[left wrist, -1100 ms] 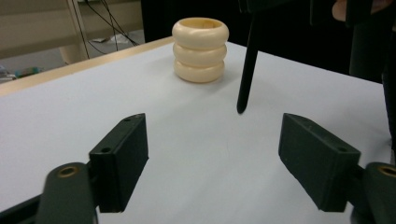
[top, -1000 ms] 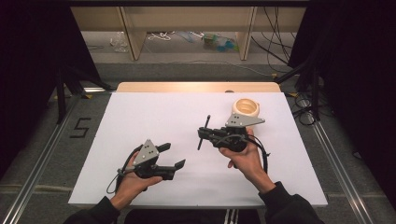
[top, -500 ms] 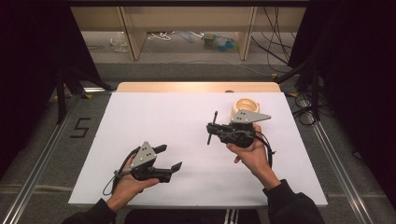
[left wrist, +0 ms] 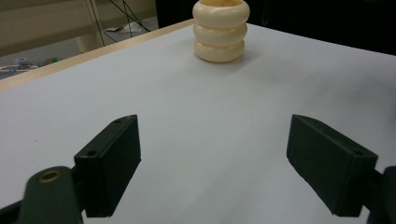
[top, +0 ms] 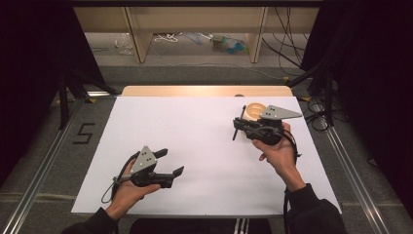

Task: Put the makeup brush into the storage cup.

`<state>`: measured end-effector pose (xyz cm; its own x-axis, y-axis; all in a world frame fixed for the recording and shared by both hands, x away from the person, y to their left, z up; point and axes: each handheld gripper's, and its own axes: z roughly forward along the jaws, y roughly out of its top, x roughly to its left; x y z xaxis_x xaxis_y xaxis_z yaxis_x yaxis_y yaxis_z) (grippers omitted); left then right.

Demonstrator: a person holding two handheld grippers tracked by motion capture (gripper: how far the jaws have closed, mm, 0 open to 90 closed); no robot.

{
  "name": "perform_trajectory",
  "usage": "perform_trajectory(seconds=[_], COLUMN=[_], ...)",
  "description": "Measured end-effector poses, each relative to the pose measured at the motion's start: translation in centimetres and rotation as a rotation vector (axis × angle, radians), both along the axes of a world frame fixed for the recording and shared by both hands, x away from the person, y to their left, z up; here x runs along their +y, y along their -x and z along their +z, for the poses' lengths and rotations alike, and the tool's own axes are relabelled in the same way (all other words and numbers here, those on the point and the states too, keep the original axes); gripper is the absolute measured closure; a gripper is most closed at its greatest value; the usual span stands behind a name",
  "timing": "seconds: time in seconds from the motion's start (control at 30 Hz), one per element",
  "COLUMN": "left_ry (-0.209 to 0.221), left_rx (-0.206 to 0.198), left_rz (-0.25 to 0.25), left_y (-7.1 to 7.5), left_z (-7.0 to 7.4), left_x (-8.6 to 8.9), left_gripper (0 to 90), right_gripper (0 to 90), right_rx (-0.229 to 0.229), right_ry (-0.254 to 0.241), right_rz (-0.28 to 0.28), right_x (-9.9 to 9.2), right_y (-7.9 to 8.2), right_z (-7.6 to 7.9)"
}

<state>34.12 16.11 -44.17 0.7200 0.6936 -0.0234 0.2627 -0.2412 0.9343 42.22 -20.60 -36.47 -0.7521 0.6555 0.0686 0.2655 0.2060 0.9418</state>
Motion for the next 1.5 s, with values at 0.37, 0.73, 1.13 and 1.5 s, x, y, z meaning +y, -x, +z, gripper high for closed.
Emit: perform_trajectory(seconds=[0.37, 0.73, 1.13, 1.5], left_ry=[0.035, 0.036, 0.042, 0.044], left_rx=[0.007, 0.011, 0.009, 0.019], left_rz=[0.039, 0.049, 0.051, 0.051], left_y=[0.1, 0.0, 0.0, 0.1], left_z=[0.0, -0.2, -0.3, -0.2], left_x=[0.8, 0.7, 0.7, 0.6], left_gripper=[17.7, 17.6, 17.7, 17.7], right_gripper=[83.8, 83.8, 83.8, 83.8], right_rx=[-0.014, -0.004, 0.004, 0.011], right_ry=[0.005, 0.026, 0.030, 0.030], right_rz=[-0.086, -0.141, -0.176, -0.193], right_x=[-2.9, -4.2, -4.5, -4.2], right_y=[-1.1, -2.3, -4.1, -5.5], right_z=[0.2, 0.2, 0.4, 1.1])
